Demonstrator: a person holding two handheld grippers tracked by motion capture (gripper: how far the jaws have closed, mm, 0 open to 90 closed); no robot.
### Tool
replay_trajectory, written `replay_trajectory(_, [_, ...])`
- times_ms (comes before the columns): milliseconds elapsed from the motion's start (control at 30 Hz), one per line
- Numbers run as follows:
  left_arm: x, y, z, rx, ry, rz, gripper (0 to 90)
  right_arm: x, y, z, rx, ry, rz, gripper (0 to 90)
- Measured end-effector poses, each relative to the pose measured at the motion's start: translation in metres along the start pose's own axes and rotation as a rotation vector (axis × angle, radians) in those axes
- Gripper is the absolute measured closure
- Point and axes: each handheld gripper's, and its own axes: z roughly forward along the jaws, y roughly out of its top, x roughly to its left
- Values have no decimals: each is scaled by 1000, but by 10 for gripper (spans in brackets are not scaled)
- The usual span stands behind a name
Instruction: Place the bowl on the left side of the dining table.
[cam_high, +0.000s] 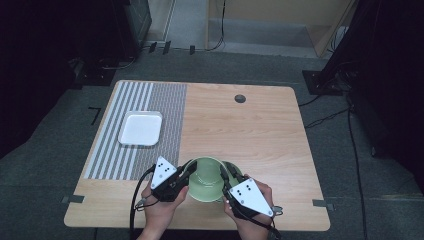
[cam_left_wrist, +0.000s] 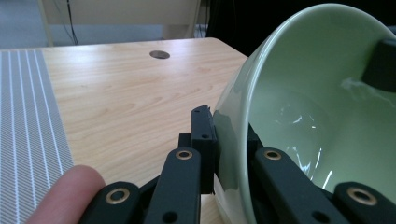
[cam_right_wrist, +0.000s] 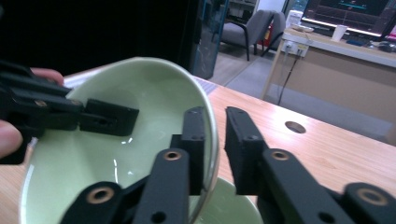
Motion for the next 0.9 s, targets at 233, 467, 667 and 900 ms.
replay_trajectory(233, [14,7,-11,-52,12,-31,842,-9,11,-5,-2,106,111,619])
replay_trajectory(467, [34,14,-22,-85,48,-66,841,-18,18,-9,-1,119,160,473])
replay_trajectory(667, [52,16,-30,-106,63,-83,841,-28,18,-8,3,160,191,384])
replay_trajectory(900, [66,15,-39,-143,85,-76,840,-39,13,0,64,165,228,307])
